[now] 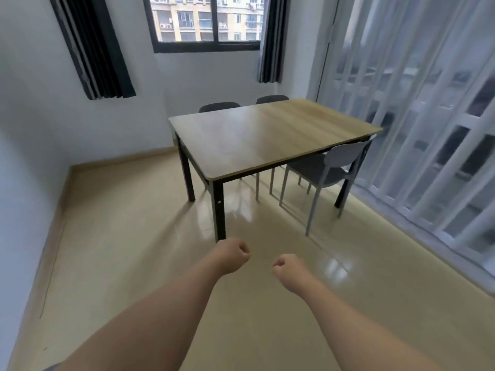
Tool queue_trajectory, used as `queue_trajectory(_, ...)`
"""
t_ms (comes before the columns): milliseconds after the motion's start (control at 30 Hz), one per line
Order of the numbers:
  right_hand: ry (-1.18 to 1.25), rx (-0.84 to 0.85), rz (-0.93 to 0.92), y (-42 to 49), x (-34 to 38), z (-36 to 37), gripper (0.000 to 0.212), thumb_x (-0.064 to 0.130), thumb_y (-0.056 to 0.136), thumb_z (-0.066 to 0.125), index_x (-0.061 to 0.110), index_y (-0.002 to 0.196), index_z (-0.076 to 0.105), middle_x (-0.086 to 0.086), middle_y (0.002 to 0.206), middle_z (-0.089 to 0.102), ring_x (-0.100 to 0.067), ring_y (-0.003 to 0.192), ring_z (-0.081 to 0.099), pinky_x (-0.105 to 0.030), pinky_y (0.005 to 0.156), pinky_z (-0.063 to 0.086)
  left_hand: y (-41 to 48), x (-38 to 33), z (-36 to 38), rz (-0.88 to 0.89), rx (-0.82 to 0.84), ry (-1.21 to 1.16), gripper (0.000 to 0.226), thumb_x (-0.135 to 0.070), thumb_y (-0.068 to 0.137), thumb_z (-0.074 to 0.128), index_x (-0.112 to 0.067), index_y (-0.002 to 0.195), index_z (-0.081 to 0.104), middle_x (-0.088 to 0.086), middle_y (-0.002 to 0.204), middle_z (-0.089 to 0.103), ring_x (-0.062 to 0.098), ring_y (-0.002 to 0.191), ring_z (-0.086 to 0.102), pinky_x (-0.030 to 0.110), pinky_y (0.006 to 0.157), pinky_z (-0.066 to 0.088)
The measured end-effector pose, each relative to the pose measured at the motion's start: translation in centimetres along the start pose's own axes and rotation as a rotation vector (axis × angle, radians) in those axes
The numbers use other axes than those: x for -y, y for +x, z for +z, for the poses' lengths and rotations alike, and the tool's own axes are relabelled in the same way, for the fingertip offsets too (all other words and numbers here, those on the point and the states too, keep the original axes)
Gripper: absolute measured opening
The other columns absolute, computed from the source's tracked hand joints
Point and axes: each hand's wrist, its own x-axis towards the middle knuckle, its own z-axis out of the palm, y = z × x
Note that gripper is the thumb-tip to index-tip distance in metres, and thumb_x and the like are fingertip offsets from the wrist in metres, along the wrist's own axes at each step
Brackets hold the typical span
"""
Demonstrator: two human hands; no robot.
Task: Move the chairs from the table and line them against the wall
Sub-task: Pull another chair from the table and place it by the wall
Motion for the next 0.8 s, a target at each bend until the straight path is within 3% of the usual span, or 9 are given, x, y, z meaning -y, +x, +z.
queue_trajectory(100, 0.054, -0.055, 0.051, 2.3, -3.3, -4.6, 0.029, 0.009, 0.092, 0.047, 0.003, 0.111, 0.067, -0.018, 0.121, 0.067, -0.028, 0.114, 0.060, -0.022, 0.077, 0.040, 4.5, -4.9, 2.3, 0.048, 0.052, 0.066, 0.032, -0.021, 0.096, 0.047, -0.011, 0.121, 0.063, 0.009, 0.126, 0.064, 0.028, 0.115, 0.060, 0.028, 0.087, 0.048)
queue_trajectory(267, 0.068, -0.154, 0.127, 7.8, -7.0, -11.9, 0.030, 0.013, 0.093, 0.046, 0.006, 0.114, 0.067, -0.014, 0.123, 0.065, -0.028, 0.115, 0.059, -0.026, 0.089, 0.047, 12.7, -12.1, 4.6, 0.137, 0.078, 0.084, 0.032, -0.021, 0.095, 0.048, -0.013, 0.122, 0.063, 0.009, 0.129, 0.062, 0.025, 0.118, 0.057, 0.028, 0.097, 0.046)
queue_trajectory(500, 0.141, -0.225, 0.184, 18.8, -9.9, -21.6, 0.029, 0.013, 0.092, 0.046, 0.006, 0.109, 0.068, -0.015, 0.118, 0.067, -0.030, 0.110, 0.060, -0.030, 0.087, 0.048, 25.3, -22.3, 5.8, 0.202, 0.122, 0.079, 0.031, -0.019, 0.094, 0.049, -0.013, 0.122, 0.062, 0.009, 0.128, 0.062, 0.024, 0.117, 0.058, 0.029, 0.096, 0.047)
queue_trajectory(600, 0.177, -0.249, 0.217, 22.5, -11.4, -24.8, 0.029, 0.013, 0.092, 0.045, 0.008, 0.110, 0.068, -0.013, 0.119, 0.067, -0.026, 0.098, 0.058, -0.030, 0.090, 0.048, 29.3, -26.4, 6.1, 0.240, 0.137, 0.080, 0.032, -0.019, 0.095, 0.048, -0.013, 0.124, 0.061, 0.009, 0.130, 0.061, 0.024, 0.117, 0.059, 0.030, 0.097, 0.047)
queue_trajectory(800, 0.221, -0.194, 0.247, 29.5, -15.0, -29.4, 0.029, 0.015, 0.091, 0.045, 0.010, 0.107, 0.068, -0.012, 0.115, 0.067, -0.022, 0.089, 0.052, -0.023, 0.075, 0.040, 36.2, -31.7, 7.7, 0.215, 0.152, 0.121, 0.034, -0.019, 0.096, 0.047, -0.013, 0.128, 0.057, 0.008, 0.134, 0.058, 0.021, 0.120, 0.057, 0.027, 0.097, 0.046)
